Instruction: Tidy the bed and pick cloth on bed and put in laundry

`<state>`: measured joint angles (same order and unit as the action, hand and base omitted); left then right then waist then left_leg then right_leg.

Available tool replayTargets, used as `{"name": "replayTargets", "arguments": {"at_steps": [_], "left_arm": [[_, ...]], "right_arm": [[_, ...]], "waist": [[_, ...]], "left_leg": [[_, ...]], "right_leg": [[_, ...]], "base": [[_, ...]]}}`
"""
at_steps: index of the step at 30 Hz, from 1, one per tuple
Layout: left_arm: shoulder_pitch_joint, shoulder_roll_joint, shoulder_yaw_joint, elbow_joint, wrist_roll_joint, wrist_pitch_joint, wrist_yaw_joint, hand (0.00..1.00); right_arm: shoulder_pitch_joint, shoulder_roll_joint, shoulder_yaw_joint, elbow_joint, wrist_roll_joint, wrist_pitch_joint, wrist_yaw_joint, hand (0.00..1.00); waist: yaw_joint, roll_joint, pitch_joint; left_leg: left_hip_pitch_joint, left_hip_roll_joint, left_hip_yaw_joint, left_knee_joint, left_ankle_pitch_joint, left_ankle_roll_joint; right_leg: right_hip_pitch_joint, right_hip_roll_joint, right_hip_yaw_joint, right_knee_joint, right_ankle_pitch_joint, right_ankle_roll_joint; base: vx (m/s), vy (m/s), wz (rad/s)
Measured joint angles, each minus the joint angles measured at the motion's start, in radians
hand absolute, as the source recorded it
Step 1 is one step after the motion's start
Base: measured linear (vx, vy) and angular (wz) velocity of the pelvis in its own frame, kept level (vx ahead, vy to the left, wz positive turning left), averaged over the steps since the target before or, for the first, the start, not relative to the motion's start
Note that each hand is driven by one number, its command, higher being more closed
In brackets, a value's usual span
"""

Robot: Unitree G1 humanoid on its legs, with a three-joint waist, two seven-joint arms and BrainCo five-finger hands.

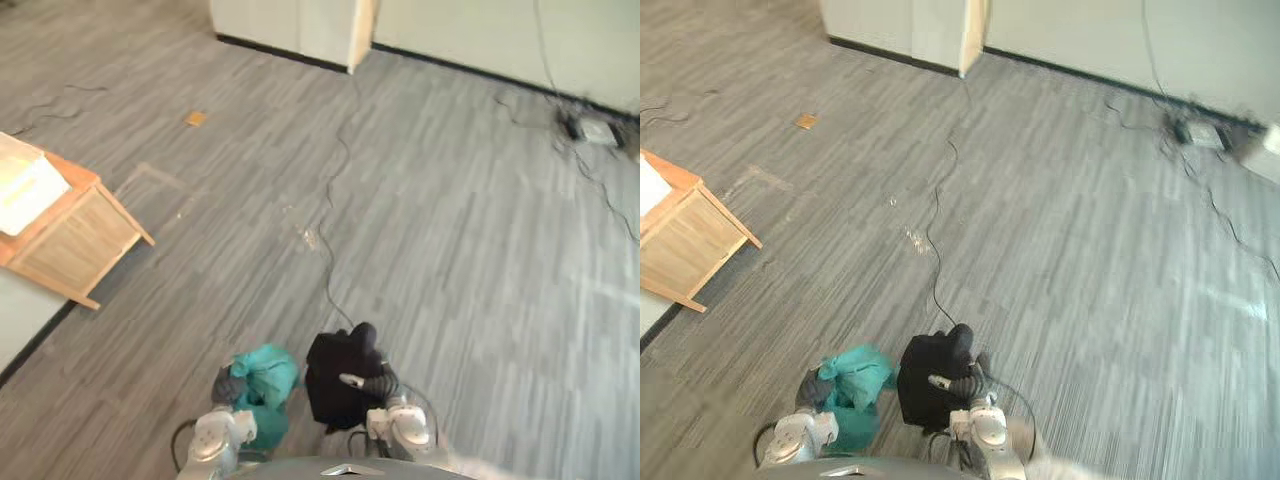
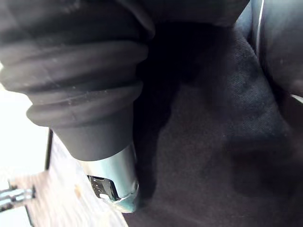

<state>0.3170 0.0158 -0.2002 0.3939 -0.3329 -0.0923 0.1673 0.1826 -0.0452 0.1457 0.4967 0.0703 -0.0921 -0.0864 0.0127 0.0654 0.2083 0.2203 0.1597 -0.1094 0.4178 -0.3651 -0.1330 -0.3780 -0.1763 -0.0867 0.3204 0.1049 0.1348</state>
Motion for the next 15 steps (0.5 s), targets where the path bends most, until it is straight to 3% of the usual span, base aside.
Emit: {"name": "replayTargets", "arguments": {"at_steps": [1,2,3,4,5,6,7,10,13,15], "left_arm": [[0.002,-0.041,0.004,0.015,-0.019,0.005,-0.001,1.00],[0.015,-0.058,0.006,0.017,-0.032,0.007,-0.004,1.00],[0.020,-0.067,0.006,0.019,-0.040,0.011,-0.007,1.00],[0.023,-0.068,-0.002,0.017,-0.060,0.014,-0.019,1.00],[0.029,-0.068,0.000,0.003,-0.072,0.013,-0.029,1.00],[0.029,-0.068,-0.001,-0.009,-0.080,0.013,-0.029,1.00],[0.029,-0.068,-0.008,-0.038,-0.096,0.009,-0.029,1.00],[0.023,-0.068,-0.018,-0.069,-0.109,0.005,-0.030,1.00],[0.023,-0.067,-0.020,-0.058,-0.119,0.006,-0.040,1.00],[0.033,-0.075,-0.014,-0.060,-0.122,0.008,-0.043,1.00]], "right_arm": [[-0.025,-0.034,0.004,0.005,0.000,0.006,0.004,1.00],[-0.036,-0.052,0.012,0.005,0.000,0.011,0.007,1.00],[-0.036,-0.057,0.013,0.005,0.000,0.011,0.008,1.00],[-0.032,-0.062,0.013,0.002,0.000,0.012,0.009,1.00],[-0.029,-0.063,0.019,-0.001,0.000,0.012,0.010,1.00],[-0.031,-0.064,0.024,-0.004,-0.001,0.012,0.009,1.00],[-0.034,-0.075,0.043,-0.007,-0.001,0.012,0.010,1.00],[-0.060,-0.083,0.061,-0.006,-0.031,0.015,0.008,1.00],[-0.052,-0.086,0.059,-0.002,-0.040,0.025,-0.012,1.00],[-0.023,-0.091,0.067,0.039,-0.040,0.031,-0.027,1.00]], "waist": [[0.010,0.063,-0.001],[0.022,0.083,0.004],[0.030,0.077,0.011],[0.044,0.080,0.024],[0.054,0.051,0.042],[0.056,0.048,0.042],[0.067,0.047,0.042],[0.076,0.062,0.038],[0.087,0.055,0.043],[0.098,0.048,0.043]], "left_leg": [[-0.108,0.081,0.014,0.216,0.089,0.060],[-0.187,0.125,0.044,0.359,0.248,0.112],[-0.227,0.147,0.061,0.435,0.267,0.112],[-0.279,0.153,0.099,0.559,0.224,0.108],[-0.312,0.131,0.134,0.623,0.172,0.087],[-0.331,0.114,0.149,0.629,0.152,0.068],[-0.371,0.086,0.175,0.611,0.124,0.037],[-0.468,0.036,0.210,0.464,0.076,0.025],[-0.543,-0.012,0.395,0.206,0.091,0.086],[-0.544,-0.022,0.592,0.032,0.174,0.142]], "right_leg": [[0.025,0.065,-0.046,0.020,-0.057,-0.044],[0.058,0.108,-0.062,-0.002,-0.079,-0.075],[0.088,0.125,-0.063,-0.025,-0.085,-0.090],[0.178,0.148,-0.060,-0.073,-0.087,-0.110],[0.264,0.155,-0.057,-0.127,-0.093,-0.122],[0.303,0.159,-0.054,-0.155,-0.095,-0.128],[0.355,0.174,-0.037,-0.201,-0.095,-0.136],[0.431,0.203,-0.029,-0.286,-0.103,-0.149],[0.532,0.201,-0.062,-0.346,-0.160,-0.151],[0.590,0.202,-0.118,-0.322,-0.257,-0.125]], "base": [[0.57,-0.630,0.38],[0.57,-0.629,-0.11],[0.72,-0.739,-0.31],[0.59,-0.610,-0.34],[0.66,-0.676,-0.32],[0.37,-0.382,-0.43],[0.45,-0.390,-0.52],[0.44,-0.237,-0.33],[0.44,-0.043,0.39],[0.46,0.033,0.73]]}}
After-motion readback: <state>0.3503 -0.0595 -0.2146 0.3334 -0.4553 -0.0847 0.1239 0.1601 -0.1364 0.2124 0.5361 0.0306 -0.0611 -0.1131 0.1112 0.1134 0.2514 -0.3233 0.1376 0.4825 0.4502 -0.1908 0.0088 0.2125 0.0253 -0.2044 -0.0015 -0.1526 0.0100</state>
